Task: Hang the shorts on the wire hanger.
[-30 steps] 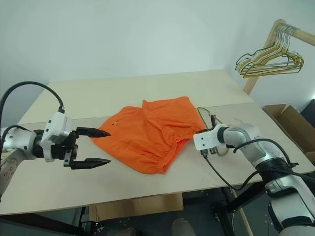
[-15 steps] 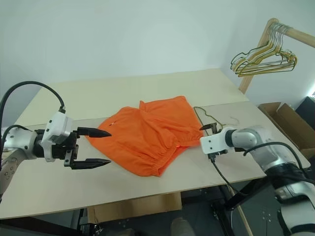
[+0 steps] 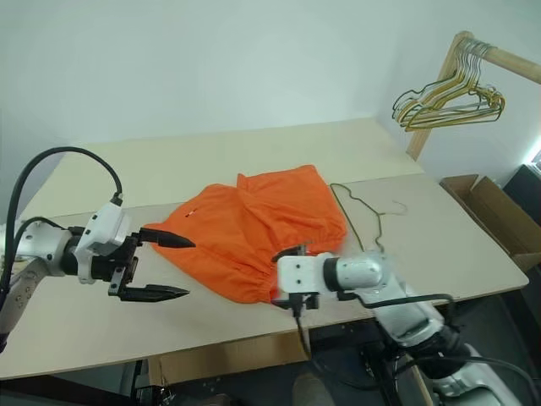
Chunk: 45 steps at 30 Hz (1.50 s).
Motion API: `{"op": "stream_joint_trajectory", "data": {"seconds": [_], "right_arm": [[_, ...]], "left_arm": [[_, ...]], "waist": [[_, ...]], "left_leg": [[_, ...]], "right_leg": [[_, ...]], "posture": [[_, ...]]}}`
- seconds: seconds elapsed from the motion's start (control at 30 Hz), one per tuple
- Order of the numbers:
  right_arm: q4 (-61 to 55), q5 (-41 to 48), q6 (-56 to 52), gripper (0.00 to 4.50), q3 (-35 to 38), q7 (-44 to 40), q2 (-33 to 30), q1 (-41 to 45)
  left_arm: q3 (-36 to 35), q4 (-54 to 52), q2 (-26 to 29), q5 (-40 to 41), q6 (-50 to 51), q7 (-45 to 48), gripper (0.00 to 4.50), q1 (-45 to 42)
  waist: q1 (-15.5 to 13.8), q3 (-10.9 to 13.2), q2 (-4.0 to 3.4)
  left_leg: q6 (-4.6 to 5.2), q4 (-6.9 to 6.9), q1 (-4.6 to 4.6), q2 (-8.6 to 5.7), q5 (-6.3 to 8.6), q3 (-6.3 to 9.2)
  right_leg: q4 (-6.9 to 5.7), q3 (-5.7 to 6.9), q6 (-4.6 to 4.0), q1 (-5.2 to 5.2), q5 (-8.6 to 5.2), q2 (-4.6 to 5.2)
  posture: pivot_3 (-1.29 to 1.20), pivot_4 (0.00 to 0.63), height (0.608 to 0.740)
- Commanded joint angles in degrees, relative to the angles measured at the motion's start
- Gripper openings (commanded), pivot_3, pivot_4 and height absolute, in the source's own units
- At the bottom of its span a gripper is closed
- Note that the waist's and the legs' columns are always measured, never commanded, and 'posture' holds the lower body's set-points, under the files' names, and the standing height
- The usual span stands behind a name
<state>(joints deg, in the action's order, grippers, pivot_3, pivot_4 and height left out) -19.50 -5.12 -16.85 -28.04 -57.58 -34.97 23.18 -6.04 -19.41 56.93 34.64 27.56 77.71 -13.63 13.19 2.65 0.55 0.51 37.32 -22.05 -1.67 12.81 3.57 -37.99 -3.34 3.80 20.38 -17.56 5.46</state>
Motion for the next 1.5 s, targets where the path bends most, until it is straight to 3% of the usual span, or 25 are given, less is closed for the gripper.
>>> {"op": "stream_joint_trajectory", "data": {"seconds": [0.03,0.17,0.23,0.47,0.63,0.67,0.8,1.0,1.23,1.47,1.5], "right_arm": [[2.7,-3.9,-0.7,4.49,-2.8,0.5,1.4,2.5],[5.3,-7.7,-3.5,4.49,-4.9,2.2,3.8,3.6],[5.9,-9.0,-4.0,4.14,-5.4,2.5,4.2,3.5],[6.5,-10.2,-4.1,1.88,-4.3,3.8,5.6,2.9],[3.1,-9.0,-3.1,0.14,-2.2,2.5,3.2,1.8],[2.5,-8.5,-2.7,0.03,-1.7,2.1,2.4,1.3],[1.7,-4.6,6.3,0.03,2.9,0.9,-3.2,-3.0],[8.7,1.0,23.6,0.03,10.0,-3.1,-13.2,-6.9],[15.5,2.5,30.8,0.03,12.9,-5.0,-15.9,-5.6],[15.7,3.0,30.6,0.03,13.8,-4.7,-15.2,-5.2],[15.6,3.1,30.6,0.0,14.0,-4.6,-15.3,-5.3]], "left_arm": [[-0.4,-0.3,1.0,0.3,-1.1,1.5,4.5,-1.4],[-1.4,-1.1,1.5,0.4,-1.0,1.9,4.5,0.1],[-2.0,-1.5,1.6,0.5,-0.8,1.6,4.5,0.9],[-3.8,-2.5,2.0,0.9,-0.4,0.6,4.5,2.9],[-3.5,-2.5,1.6,0.6,-0.6,-0.2,4.5,3.7],[-3.3,-2.2,1.6,0.4,-0.8,-0.3,4.5,3.7],[-2.0,0.6,1.3,-2.3,-2.9,-0.6,4.5,3.1],[2.1,9.8,0.7,-12.8,-13.7,-1.4,4.5,3.4],[10.1,28.7,-0.5,-32.8,-38.6,-8.3,4.5,-0.1],[19.6,47.0,-6.0,-50.7,-54.0,-22.0,4.5,-10.2],[20.2,49.1,-7.8,-51.7,-54.0,-24.0,4.31,-11.9]], "waist": [[0.0,0.0,0.0],[-0.5,0.0,0.01],[-0.7,0.0,0.01],[-1.6,0.0,0.01],[-2.0,0.0,0.01],[-2.1,0.0,0.01],[-3.0,0.0,0.02],[-2.9,0.0,0.02],[-1.9,0.0,0.04],[-2.0,-0.1,0.1],[-2.0,-0.1,0.07]], "left_leg": [[0.0,0.0,-0.01,-0.01,0.0,0.0],[-0.01,0.0,0.0,-0.02,0.01,0.0],[-0.01,0.0,0.01,-0.02,0.01,0.0],[-0.04,0.0,0.02,0.0,0.02,0.0],[-0.05,0.0,-0.01,-0.01,0.03,-0.01],[-0.05,0.0,-0.02,-0.01,0.03,-0.01],[-0.07,0.0,-0.02,-0.01,0.04,-0.04],[-0.07,0.0,0.08,-0.03,0.04,-0.14],[-0.08,0.0,0.13,0.09,0.05,-0.24],[-0.08,0.02,0.09,0.02,0.05,-0.24],[-0.08,0.02,0.11,0.01,0.05,-0.24]], "right_leg": [[0.0,0.0,0.0,0.01,0.0,0.0],[0.0,-0.01,0.0,0.01,0.0,0.01],[-0.01,-0.02,0.0,0.03,0.0,0.01],[-0.02,-0.03,0.0,0.05,0.0,-0.02],[-0.01,-0.04,0.0,0.07,0.0,0.0],[0.0,-0.04,0.0,0.08,0.0,0.0],[0.03,-0.05,0.0,0.07,0.0,0.01],[0.06,-0.06,0.0,-0.03,0.0,0.05],[0.04,-0.13,-0.02,-0.03,0.01,-0.05],[0.04,-0.09,0.0,-0.05,0.02,0.05],[0.04,-0.09,0.01,-0.08,0.02,0.07]], "posture": [[-0.21,0.026,0.74],[-0.19,0.025,0.74],[-0.18,0.024,0.74],[-0.17,0.022,0.74],[-0.18,0.023,0.74],[-0.18,0.023,0.74],[-0.2,0.022,0.74],[-0.22,0.011,0.74],[-0.24,0.0,0.74],[-0.26,0.0,0.74],[-0.26,0.0,0.74]]}}
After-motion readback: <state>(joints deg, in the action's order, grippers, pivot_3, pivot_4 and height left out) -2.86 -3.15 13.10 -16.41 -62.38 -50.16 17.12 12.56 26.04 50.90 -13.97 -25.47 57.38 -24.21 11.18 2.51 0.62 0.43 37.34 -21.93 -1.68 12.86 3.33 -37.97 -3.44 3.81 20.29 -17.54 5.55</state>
